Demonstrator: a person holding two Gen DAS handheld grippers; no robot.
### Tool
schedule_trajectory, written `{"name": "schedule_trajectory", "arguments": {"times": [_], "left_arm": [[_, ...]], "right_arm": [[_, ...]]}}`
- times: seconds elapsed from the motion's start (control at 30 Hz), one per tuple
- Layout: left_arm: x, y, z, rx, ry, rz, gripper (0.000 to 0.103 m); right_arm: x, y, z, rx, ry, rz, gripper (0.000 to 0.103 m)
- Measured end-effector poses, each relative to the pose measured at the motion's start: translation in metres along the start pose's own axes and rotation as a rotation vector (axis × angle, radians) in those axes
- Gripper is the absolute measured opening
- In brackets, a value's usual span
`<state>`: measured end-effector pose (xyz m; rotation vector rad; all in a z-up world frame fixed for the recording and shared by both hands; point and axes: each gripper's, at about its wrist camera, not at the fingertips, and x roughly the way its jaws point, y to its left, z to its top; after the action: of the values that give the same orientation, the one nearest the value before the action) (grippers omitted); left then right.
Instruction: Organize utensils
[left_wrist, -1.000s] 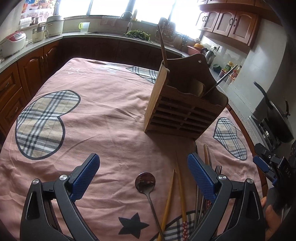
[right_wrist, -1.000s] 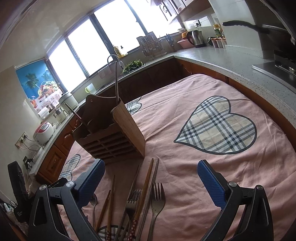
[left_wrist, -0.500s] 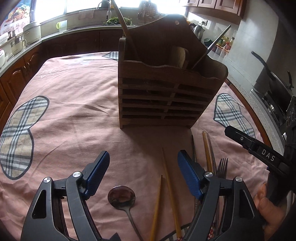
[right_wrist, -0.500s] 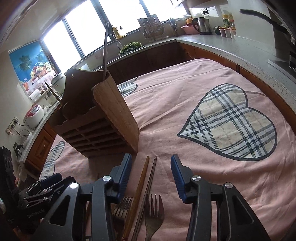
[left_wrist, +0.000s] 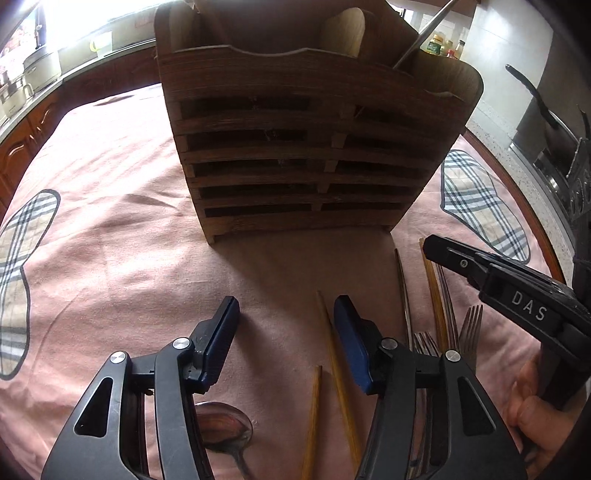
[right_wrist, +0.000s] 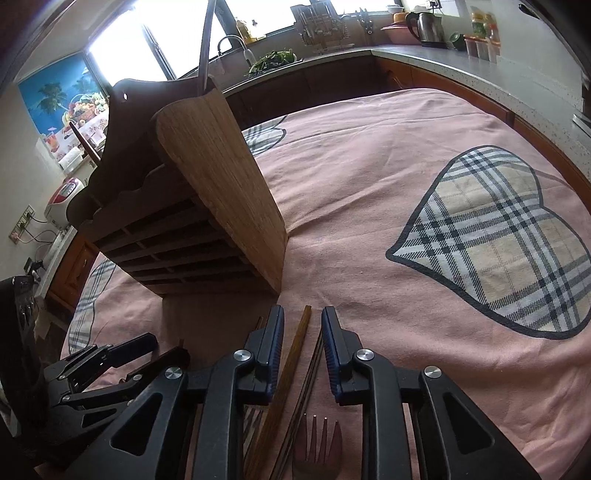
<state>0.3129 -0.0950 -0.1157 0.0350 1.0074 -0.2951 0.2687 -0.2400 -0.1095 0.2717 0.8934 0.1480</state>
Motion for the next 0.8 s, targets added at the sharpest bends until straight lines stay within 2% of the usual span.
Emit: {"name": "schedule_trajectory", "arguments": {"times": [0.07,0.23,0.33,0.5,0.7,0.8], "left_arm": [[0.001,-0.003,0.0,0.011,-0.003,0.003,0.045],[0.002,-0.004,0.002,0.027,-0.005,-0.012,0.009],[0.001,-0.003,0.003,0.021,-0.005,-0.033,0.008],[-0.009,0.001,0.004,-0.004,-0.02,-0.066,0.006],[-0.034,0.011,0.005,-0.028,-0.063,-0.086,0.005],[-0.044,0.015,0.006,-0.038,-0.079,-0.096,0.005]], "right_arm": [[0.006,0.001,0.0,-0.01,0.003,-0.017,0.02],[0.013,0.003,0.002,-0.033,0.018,-0.043,0.015],[0.015,0.009,0.001,-0.076,0.02,-0.066,0.011],[0.01,0.0,0.002,-0.017,0.015,-0.005,0.0],[-0.004,-0.008,0.003,0.007,-0.008,0.003,0.0],[-0.004,-0.008,0.004,0.018,0.015,0.022,0.007]]}}
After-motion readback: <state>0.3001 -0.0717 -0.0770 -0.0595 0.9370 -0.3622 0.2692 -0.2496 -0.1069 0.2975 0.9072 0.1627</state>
